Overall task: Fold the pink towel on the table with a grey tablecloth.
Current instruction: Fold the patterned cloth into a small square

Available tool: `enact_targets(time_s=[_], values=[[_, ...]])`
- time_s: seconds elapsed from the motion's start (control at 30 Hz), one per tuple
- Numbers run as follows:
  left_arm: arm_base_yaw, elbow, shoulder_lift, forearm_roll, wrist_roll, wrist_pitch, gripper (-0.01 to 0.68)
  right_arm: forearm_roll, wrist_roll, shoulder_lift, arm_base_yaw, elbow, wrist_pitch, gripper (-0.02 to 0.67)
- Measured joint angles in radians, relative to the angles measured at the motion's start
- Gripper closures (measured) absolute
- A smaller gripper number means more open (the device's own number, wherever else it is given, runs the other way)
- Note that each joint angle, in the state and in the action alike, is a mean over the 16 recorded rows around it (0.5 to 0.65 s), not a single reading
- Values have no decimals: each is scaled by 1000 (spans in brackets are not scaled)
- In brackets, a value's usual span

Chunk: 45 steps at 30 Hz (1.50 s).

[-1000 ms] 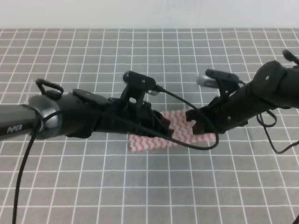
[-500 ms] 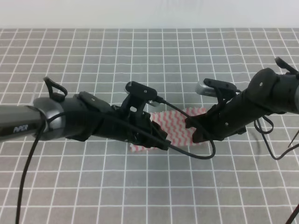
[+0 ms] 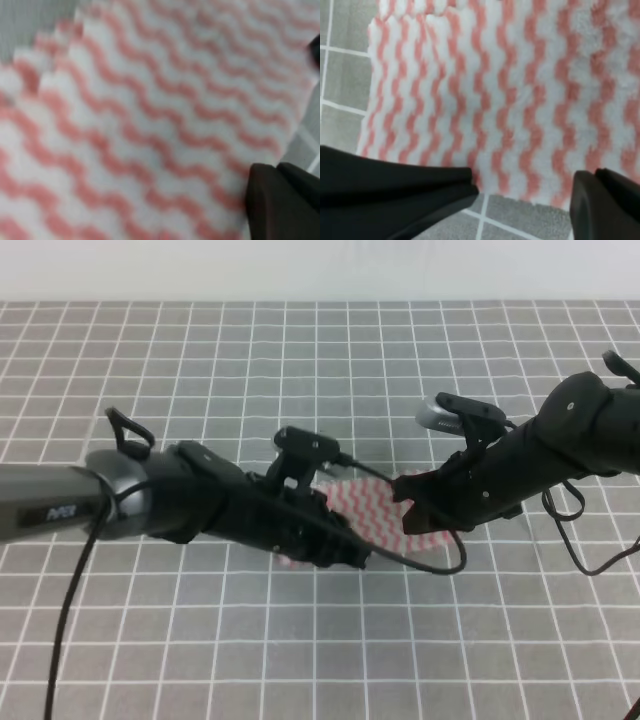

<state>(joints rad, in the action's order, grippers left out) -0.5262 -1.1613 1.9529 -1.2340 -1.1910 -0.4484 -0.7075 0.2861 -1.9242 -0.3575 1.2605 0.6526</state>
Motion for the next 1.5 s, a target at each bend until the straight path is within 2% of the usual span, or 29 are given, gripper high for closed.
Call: enact_targets(time_s=[0.33,0.83,1.23,1.5], values=[[10,-5,-21,98,69,-4,673,-12,11,1,0,0,8,664],[108,-11,-57,380,353,-149,673,-13,11,0,0,0,14,664],[119,-12,-51,395,376,-137,673,-12,11,1,0,14,33,664],[119,-15,-104,379,375,-62,673,5,4,1,3,56,52,664]])
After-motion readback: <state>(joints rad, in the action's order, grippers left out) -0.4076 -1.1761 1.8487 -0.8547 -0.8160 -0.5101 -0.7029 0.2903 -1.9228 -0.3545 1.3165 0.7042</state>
